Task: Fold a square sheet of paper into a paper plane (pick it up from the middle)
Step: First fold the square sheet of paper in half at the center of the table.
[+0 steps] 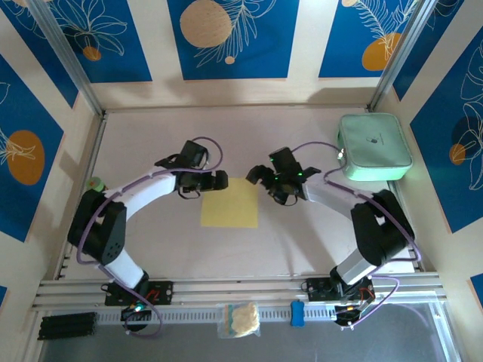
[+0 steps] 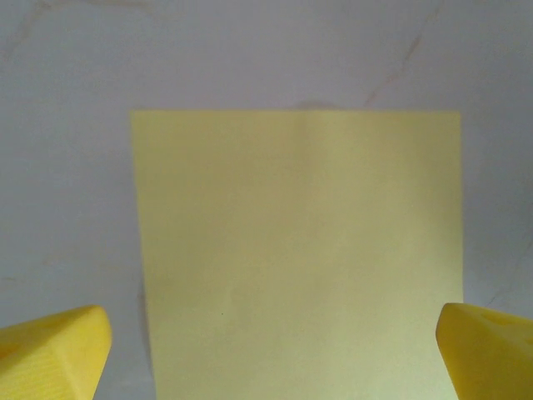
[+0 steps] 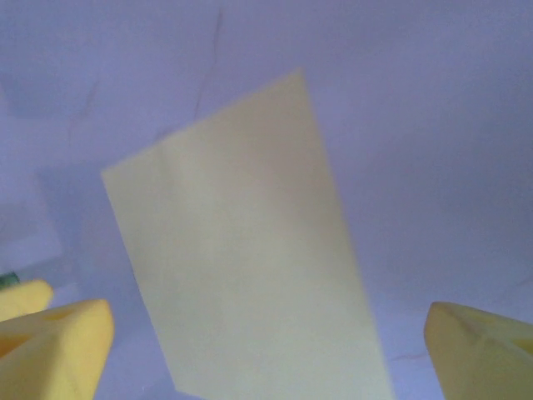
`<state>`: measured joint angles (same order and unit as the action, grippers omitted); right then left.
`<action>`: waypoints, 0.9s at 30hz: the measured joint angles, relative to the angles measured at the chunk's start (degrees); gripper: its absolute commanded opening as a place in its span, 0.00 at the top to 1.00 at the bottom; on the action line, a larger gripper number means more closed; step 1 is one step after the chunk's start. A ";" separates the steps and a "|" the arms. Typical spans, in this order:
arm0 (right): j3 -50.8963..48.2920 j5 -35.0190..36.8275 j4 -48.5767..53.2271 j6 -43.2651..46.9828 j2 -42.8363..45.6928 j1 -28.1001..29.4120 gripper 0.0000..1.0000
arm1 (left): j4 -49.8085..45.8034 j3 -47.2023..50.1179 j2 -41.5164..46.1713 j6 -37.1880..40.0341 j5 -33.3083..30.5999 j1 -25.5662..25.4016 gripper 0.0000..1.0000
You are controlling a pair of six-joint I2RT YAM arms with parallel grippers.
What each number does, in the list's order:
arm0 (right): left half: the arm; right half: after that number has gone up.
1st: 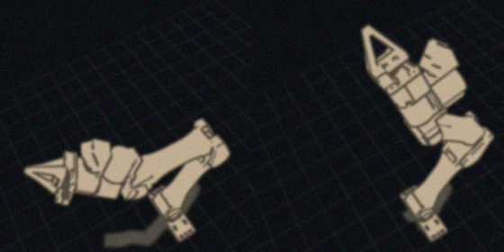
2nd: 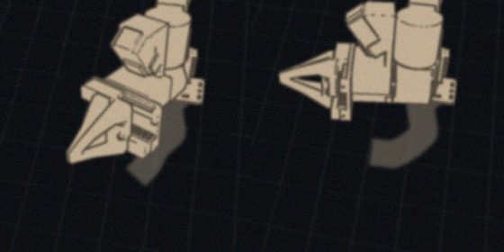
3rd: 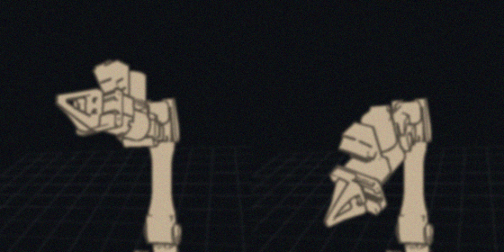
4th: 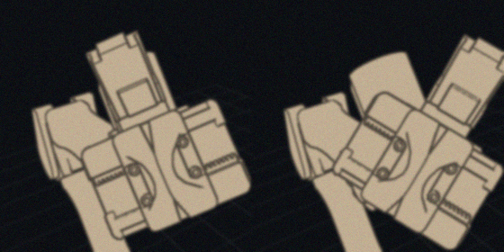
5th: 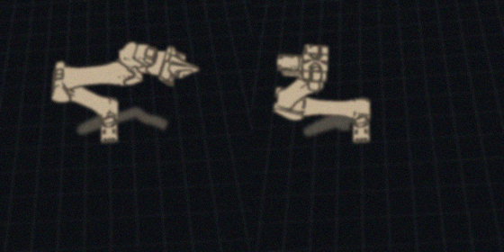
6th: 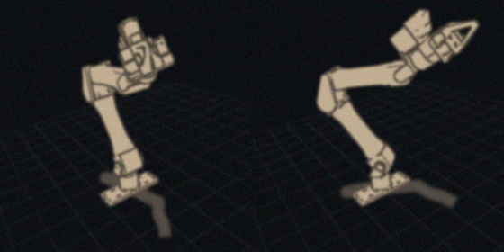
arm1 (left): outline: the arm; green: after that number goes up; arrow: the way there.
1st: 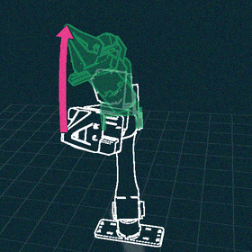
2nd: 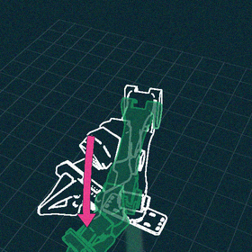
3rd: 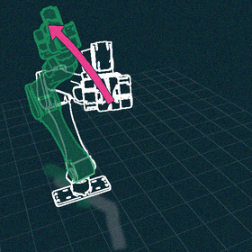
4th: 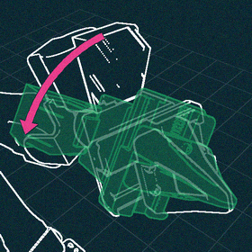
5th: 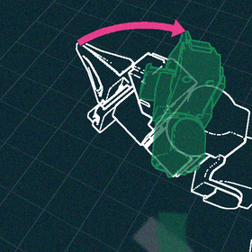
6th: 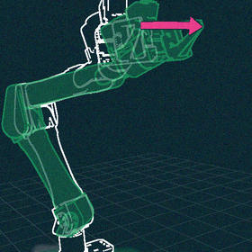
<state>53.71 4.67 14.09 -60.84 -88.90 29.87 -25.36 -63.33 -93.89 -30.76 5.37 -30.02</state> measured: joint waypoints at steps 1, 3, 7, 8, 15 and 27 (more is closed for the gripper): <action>-0.63 0.61 0.07 1.42 1.18 -1.44 0.01 | -1.60 -1.33 -1.27 -0.39 -1.16 -1.44 0.00; -1.81 1.40 0.04 4.28 2.69 -3.80 0.01 | -4.17 -4.02 -3.89 -0.79 -2.95 -3.98 0.00; -3.87 2.93 0.46 9.07 4.13 -7.37 0.01 | -8.22 -9.07 -9.40 -1.36 -4.68 -7.52 0.01; -4.22 3.32 0.70 9.94 4.37 -7.96 0.01 | -9.14 -10.38 -10.93 -1.57 -5.05 -8.24 0.00; -6.60 3.93 0.31 12.44 5.46 -10.12 0.01 | -13.75 -16.28 -17.40 -2.97 -8.57 -11.30 0.08; -8.52 3.58 0.02 12.48 5.46 -10.82 0.00 | -17.49 -21.51 -23.26 -5.42 -10.40 -11.80 0.14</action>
<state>45.19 8.25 14.11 -48.36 -83.44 19.05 -42.85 -84.84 -117.14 -36.18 -5.04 -41.82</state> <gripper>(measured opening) 0.999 0.866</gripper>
